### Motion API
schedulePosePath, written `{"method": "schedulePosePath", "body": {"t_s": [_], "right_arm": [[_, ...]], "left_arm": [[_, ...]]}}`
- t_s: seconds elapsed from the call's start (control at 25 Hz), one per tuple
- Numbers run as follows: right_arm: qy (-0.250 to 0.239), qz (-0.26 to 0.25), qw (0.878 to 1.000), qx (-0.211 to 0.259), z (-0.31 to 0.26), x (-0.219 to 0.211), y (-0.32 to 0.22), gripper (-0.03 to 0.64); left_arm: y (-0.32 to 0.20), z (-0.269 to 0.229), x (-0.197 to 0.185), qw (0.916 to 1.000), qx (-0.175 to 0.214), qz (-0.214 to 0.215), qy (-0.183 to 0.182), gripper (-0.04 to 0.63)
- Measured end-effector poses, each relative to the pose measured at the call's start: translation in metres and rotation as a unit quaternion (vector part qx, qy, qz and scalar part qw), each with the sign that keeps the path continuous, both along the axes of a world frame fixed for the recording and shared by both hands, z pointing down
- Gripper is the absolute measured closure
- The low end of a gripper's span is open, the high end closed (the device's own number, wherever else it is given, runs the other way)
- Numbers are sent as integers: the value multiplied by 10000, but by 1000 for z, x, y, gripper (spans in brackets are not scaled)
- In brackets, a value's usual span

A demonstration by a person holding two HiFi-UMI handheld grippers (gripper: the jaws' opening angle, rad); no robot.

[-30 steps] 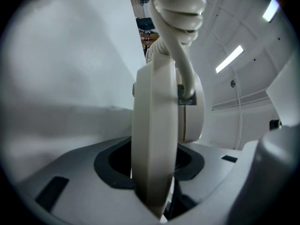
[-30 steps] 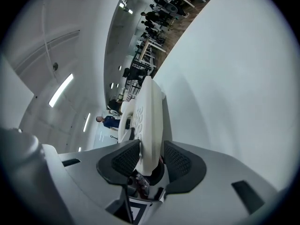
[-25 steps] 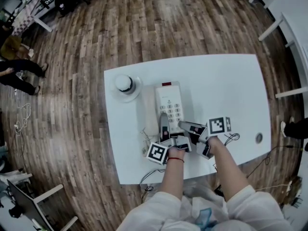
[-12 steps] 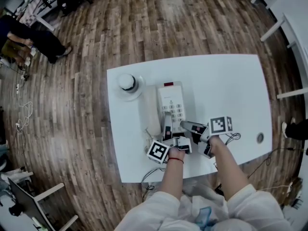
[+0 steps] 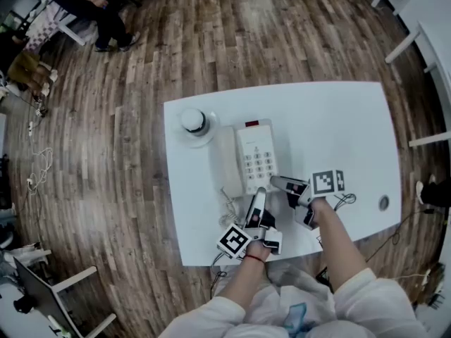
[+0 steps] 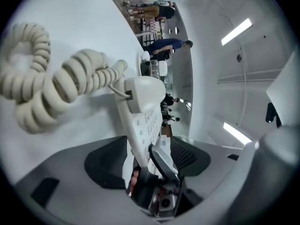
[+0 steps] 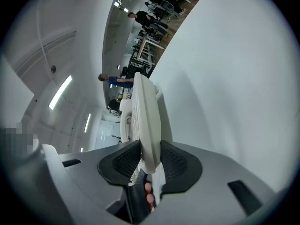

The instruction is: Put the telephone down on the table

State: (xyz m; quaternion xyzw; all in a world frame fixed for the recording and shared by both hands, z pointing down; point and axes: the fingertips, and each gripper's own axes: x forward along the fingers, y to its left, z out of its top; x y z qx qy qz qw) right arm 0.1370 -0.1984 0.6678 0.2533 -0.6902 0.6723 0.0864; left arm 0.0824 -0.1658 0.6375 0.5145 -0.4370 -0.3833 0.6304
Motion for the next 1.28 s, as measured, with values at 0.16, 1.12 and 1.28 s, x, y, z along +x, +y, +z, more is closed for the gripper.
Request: {"method": "schedulePosePath", "body": {"t_s": [0.16, 1.12, 1.28], "right_arm": [[-6, -121, 9997, 199, 2, -4, -2, 468], [330, -185, 9992, 150, 18, -4, -1, 466], [464, -184, 9986, 183, 21, -5, -1, 465]], "left_arm": [[21, -17, 12, 9946, 75, 1036, 4, 305], [39, -80, 32, 9231, 933, 3725, -208, 588], [43, -83, 28, 9203, 986, 3778, -242, 591]]}}
